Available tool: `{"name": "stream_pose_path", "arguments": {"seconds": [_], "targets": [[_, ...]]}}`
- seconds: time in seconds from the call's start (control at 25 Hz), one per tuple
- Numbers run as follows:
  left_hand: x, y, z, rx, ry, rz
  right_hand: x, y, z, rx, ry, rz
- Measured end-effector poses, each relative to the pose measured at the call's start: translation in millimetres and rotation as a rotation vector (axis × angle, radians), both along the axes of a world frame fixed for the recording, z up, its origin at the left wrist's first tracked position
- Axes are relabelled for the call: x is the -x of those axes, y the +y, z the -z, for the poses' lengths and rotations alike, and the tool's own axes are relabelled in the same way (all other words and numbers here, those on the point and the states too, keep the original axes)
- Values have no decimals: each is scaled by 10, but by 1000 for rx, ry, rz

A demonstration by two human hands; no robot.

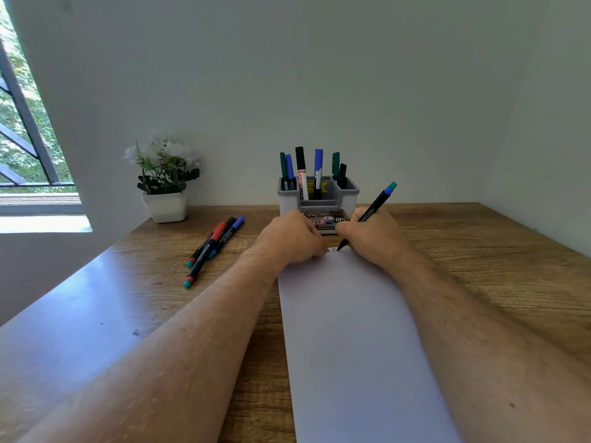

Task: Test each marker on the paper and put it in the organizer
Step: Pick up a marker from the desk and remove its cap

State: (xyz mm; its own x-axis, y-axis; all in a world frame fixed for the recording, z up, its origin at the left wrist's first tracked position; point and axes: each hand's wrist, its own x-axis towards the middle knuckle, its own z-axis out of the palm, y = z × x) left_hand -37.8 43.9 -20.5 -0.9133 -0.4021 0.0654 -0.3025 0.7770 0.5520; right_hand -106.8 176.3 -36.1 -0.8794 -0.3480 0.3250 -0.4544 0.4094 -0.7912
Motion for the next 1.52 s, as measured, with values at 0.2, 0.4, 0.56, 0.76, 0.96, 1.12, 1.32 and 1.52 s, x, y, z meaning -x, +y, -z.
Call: {"name": "stream_pose_path", "arguments": {"seconds": [0.2, 0.4, 0.56, 0.76, 0.96, 1.12, 1.32, 1.52], "targets": [[9, -9, 5, 3, 1, -4, -17, -19, 7, -30, 21, -14], [-8, -5, 3, -6, 9, 0, -18, -14, 3, -12, 28, 6], [-5, -1, -10, -12, 5, -2, -29, -18, -4, -29, 34, -10], [-9, 3, -13, -34, 1, -11, -12, -34, -5, 23, 3, 102], [-19, -1, 1, -48, 23, -10, -25, -35, -27, 11, -19, 102], [-138, 26, -147, -423, 266, -45, -53, -29, -139, 271, -174, 8], [-315, 80, -311, -732, 444, -150, -134, -51, -209, 524, -405, -251], [-323, 85, -317, -877, 456, -177, -170, -63, -242, 726, -498, -434]]}}
